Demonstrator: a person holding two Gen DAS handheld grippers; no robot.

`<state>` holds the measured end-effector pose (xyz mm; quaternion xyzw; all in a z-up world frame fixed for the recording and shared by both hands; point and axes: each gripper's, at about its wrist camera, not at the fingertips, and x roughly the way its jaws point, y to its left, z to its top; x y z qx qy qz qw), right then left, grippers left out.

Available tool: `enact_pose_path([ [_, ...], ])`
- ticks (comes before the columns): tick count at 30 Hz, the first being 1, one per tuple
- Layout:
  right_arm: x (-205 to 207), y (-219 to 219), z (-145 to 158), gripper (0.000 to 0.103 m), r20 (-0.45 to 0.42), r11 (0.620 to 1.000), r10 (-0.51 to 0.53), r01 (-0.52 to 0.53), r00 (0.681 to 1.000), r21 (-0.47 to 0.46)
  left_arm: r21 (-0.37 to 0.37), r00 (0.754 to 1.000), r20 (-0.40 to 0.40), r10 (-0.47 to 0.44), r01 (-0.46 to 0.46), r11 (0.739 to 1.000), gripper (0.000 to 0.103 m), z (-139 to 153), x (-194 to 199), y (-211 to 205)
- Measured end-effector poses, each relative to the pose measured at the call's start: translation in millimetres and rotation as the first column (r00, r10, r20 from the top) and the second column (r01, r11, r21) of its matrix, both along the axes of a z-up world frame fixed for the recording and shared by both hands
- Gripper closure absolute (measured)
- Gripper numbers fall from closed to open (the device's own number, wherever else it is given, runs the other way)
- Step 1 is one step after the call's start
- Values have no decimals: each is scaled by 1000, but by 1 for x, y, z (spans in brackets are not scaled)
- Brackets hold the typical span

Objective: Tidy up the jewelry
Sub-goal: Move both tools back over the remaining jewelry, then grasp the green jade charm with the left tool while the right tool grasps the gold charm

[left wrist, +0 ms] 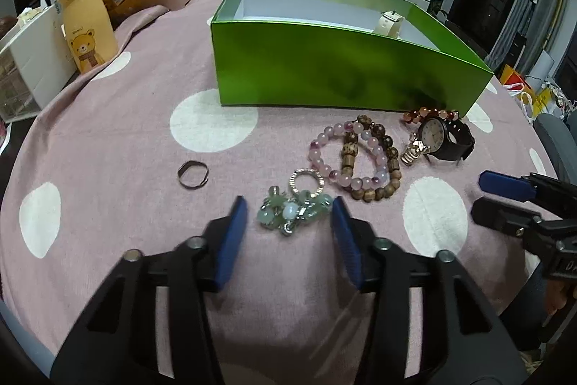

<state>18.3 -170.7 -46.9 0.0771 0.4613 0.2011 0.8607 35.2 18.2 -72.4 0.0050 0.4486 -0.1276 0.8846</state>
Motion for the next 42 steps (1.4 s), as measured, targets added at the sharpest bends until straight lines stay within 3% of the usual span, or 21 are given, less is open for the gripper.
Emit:
enact_pose_path([
  [4, 5, 7, -2, 48, -1, 1000, 19, -19, 1000, 3, -9, 1000, 8, -1, 1, 1000, 84, -1, 1, 2],
  [9, 13, 17, -4, 56, 3, 999, 45, -45, 999, 4, -45, 1000, 2, 5, -5, 999, 88, 2, -4, 10],
  [16, 28, 28, -10, 66, 8, 998, 52, -52, 999, -22, -100, 999, 27, 25, -22, 995, 88, 19, -9, 25],
  [29, 53, 45, -11, 69, 63, 983, 59, -47, 996, -177, -139, 999, 47, 16, -10, 990, 88, 29, -11, 27],
  [31, 55, 45, -12, 72, 67, 982, 65, -52, 996, -182, -139, 999, 47, 17, -10, 990, 88, 29, -10, 28],
  [35, 57, 41, -13, 90, 70, 980, 63, -49, 996, -195, -143, 999, 47, 17, -10, 990, 88, 30, -8, 29],
  [42, 50, 37, -4, 90, 85, 985, 58, -44, 995, -164, -149, 999, 51, 14, -6, 989, 88, 33, -7, 28],
])
